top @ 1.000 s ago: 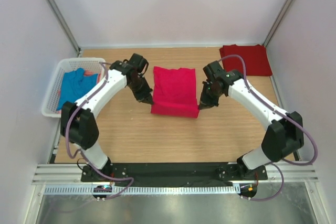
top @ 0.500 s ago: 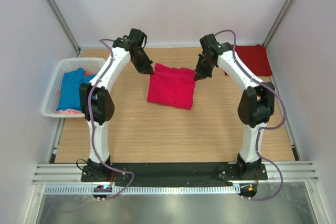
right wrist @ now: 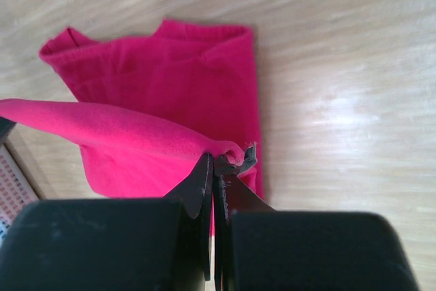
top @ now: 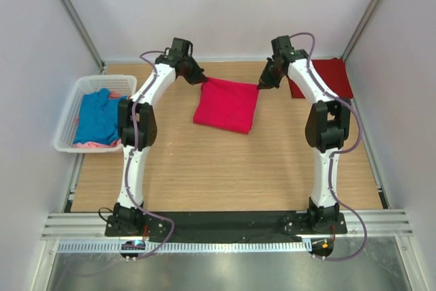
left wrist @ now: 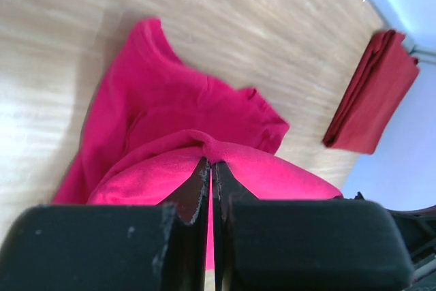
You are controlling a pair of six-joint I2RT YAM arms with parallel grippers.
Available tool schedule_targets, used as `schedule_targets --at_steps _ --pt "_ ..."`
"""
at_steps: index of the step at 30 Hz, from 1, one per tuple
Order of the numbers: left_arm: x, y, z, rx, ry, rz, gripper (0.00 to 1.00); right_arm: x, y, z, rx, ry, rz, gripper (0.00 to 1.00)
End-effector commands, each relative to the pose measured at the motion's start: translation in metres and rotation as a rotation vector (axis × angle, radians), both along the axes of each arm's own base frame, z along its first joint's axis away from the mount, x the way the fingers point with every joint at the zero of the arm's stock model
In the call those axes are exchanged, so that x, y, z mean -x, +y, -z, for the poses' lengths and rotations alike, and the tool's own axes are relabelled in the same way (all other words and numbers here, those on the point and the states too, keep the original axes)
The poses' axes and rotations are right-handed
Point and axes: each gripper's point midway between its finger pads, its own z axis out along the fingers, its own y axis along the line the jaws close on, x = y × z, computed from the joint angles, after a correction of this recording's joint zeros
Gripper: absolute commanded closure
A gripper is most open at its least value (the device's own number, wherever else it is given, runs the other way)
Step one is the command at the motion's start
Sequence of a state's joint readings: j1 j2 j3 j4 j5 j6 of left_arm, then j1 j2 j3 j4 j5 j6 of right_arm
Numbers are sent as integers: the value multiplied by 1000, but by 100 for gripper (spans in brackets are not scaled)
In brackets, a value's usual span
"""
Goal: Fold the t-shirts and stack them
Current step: Fold the tshirt
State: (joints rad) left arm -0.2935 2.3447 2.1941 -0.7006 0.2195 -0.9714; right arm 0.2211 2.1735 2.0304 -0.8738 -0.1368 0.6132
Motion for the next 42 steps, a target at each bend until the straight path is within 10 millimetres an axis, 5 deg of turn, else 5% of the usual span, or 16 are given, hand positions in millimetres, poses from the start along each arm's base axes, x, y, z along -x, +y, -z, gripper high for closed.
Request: schedule_targets --at_steps 1,9,16,22,26,28,35,42 --pt "-39 6 -23 94 -122 -48 100 -34 5 -18 -68 -115 13 99" --pt "-76 5 -3 180 -174 -52 100 -57 11 20 -119 -111 6 99" --pt "-99 18 6 197 -218 -90 97 -94 13 23 -179 -208 36 94" --pt "-100 28 -12 169 -281 -38 80 -105 17 -3 -195 -279 -35 52" --pt "-81 37 -27 83 -272 14 68 -78 20 -11 -200 -236 -122 39" --pt "-57 40 -20 34 -201 46 66 -57 22 4 -219 -176 -145 39" --pt "44 50 44 -223 30 237 66 9 38 24 -268 -53 -292 38" --pt "92 44 68 -226 110 315 67 63 43 56 -301 58 -342 39"
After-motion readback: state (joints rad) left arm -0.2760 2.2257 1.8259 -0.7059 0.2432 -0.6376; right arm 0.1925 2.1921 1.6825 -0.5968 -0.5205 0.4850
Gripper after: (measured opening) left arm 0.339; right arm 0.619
